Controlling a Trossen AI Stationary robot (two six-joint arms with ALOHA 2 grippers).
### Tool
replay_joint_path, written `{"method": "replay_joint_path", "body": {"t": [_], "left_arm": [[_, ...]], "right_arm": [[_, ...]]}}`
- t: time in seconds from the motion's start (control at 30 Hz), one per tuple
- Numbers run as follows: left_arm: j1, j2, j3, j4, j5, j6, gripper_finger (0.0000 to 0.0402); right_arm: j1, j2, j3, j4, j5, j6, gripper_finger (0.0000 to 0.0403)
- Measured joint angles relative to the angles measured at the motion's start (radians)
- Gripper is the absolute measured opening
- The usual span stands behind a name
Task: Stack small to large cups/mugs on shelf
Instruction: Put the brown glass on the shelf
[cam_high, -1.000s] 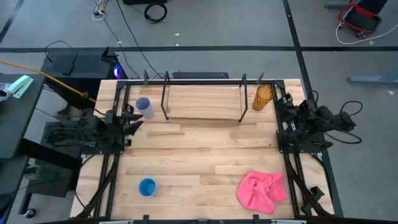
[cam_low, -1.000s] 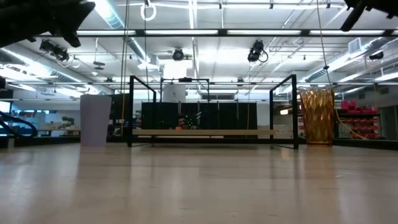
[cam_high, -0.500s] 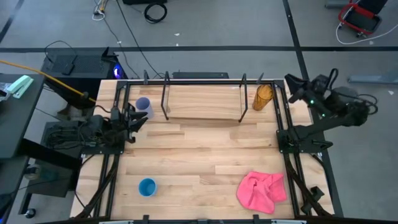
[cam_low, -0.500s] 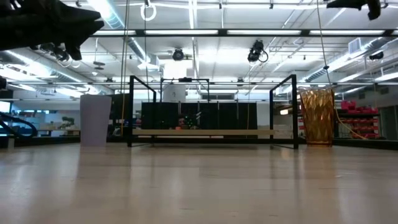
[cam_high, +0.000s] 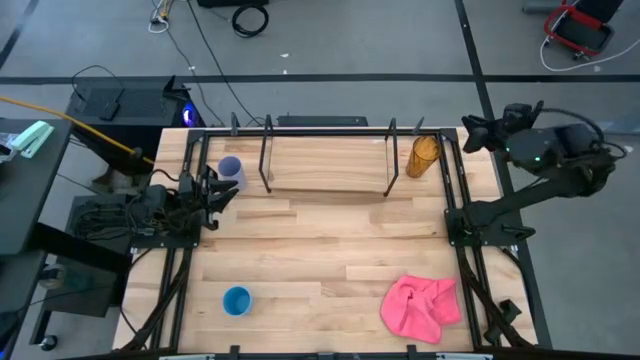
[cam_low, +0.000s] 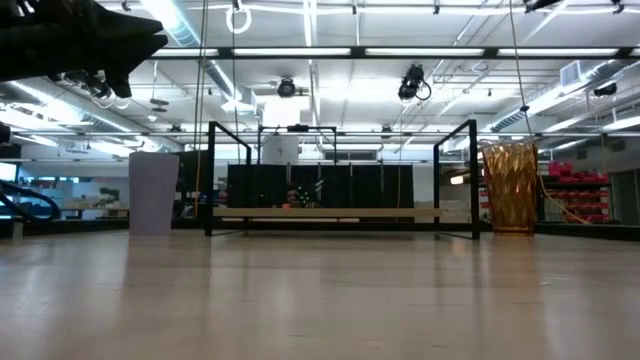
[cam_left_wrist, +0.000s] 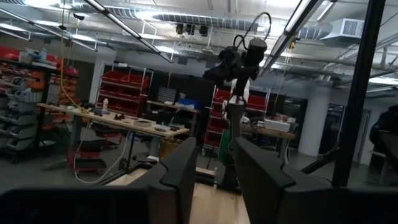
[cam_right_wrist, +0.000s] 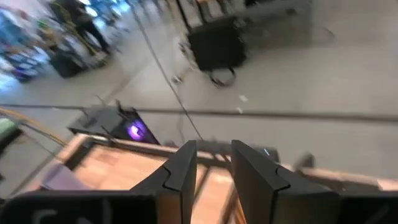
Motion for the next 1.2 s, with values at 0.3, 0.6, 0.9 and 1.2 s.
{"method": "replay_joint_path", "body": {"t": [0.3,0.6,0.9,1.2], "left_arm": [[0.000,0.000,0.000,-0.006,0.000,0.002,0.0115],[0.000,0.000,0.001,-0.059,0.001,-0.016,0.0112],[0.000,0.000,0.002,-0.083,0.067,-0.056,0.0106],[0.000,0.000,0.002,-0.089,0.118,-0.098,0.0102]], "right_arm": [[-0.193,0.083,0.114,-0.156,-0.032,0.192,0.0107],[-0.394,0.087,0.113,-0.156,0.029,0.144,0.0105],[-0.582,0.061,0.112,-0.156,0.059,0.004,0.0066],[-0.746,-0.029,0.112,-0.156,0.025,-0.104,0.0037]]}}
